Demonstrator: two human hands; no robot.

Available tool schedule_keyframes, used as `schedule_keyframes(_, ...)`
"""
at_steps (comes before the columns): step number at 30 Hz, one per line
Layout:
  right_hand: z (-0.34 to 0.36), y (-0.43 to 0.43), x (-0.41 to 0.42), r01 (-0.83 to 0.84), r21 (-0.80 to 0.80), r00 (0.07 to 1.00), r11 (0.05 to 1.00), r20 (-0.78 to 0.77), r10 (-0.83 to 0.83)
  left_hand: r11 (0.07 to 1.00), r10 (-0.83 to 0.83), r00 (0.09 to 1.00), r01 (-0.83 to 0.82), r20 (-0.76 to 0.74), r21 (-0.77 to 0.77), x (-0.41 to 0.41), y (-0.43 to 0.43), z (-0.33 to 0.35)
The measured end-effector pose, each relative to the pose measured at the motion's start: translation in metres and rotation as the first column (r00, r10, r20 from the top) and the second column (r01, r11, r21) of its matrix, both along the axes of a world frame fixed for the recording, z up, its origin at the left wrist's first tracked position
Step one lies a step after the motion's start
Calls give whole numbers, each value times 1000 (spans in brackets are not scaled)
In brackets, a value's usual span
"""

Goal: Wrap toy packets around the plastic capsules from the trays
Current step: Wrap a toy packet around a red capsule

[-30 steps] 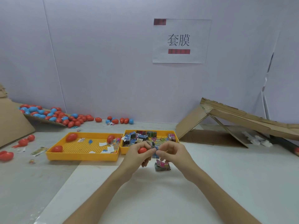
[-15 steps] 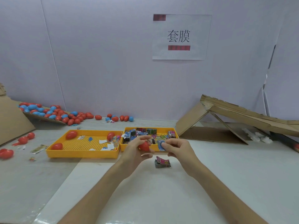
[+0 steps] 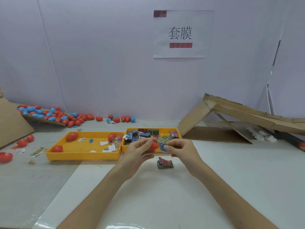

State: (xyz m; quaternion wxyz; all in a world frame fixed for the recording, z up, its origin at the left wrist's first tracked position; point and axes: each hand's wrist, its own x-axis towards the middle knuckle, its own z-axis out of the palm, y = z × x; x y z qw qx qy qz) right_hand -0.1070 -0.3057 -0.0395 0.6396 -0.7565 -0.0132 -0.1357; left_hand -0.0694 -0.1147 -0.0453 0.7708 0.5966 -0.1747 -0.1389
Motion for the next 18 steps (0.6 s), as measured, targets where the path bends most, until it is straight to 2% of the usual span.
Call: schedule_keyframes(18, 5, 5, -5, -17, -27, 1000, 999, 6, 17, 1000, 2, 1000, -2, -8, -4, 0, -3, -2)
